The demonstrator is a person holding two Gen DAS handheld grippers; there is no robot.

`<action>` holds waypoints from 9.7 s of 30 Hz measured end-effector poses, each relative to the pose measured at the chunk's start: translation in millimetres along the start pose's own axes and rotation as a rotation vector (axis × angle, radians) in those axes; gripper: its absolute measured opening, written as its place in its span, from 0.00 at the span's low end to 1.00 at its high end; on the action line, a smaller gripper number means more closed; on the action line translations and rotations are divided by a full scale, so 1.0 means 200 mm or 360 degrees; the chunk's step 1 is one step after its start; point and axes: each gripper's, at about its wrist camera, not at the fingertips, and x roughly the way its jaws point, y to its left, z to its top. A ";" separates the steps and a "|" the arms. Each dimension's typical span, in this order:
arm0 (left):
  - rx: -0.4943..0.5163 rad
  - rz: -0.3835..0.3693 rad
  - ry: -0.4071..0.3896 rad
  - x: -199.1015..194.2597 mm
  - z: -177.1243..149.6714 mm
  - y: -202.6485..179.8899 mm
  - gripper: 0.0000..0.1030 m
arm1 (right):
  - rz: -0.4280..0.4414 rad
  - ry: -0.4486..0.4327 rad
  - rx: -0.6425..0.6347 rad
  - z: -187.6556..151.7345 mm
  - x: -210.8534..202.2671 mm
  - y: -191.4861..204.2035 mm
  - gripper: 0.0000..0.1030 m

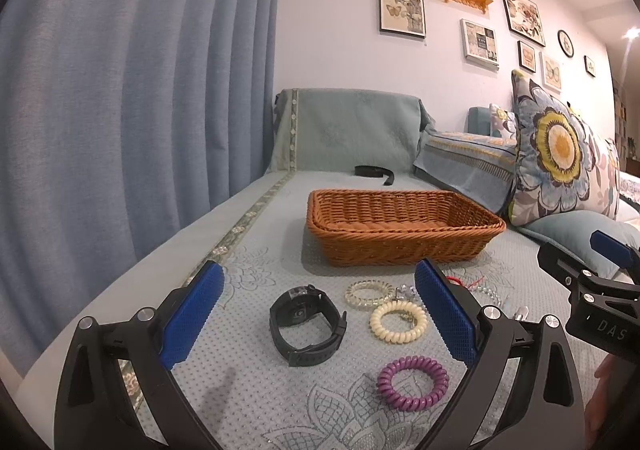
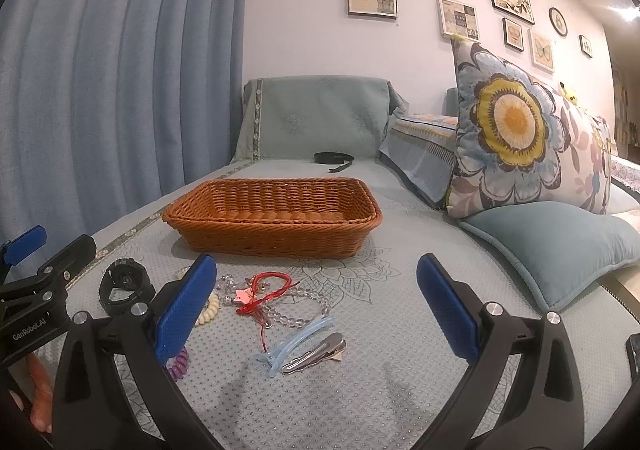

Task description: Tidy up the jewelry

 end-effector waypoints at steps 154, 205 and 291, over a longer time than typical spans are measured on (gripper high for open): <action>-0.0399 -0.0464 0.0625 0.38 0.08 0.38 0.40 | 0.0484 0.0931 0.0477 -0.10 0.34 -0.17 0.42; -0.0380 -0.0428 0.0936 0.55 -0.14 0.33 0.40 | 0.0069 0.0911 0.0067 -0.18 0.36 -0.01 0.11; -0.0259 -0.0669 0.0468 0.37 0.31 0.02 0.35 | 0.0531 0.0583 0.0179 0.27 0.48 -0.08 0.37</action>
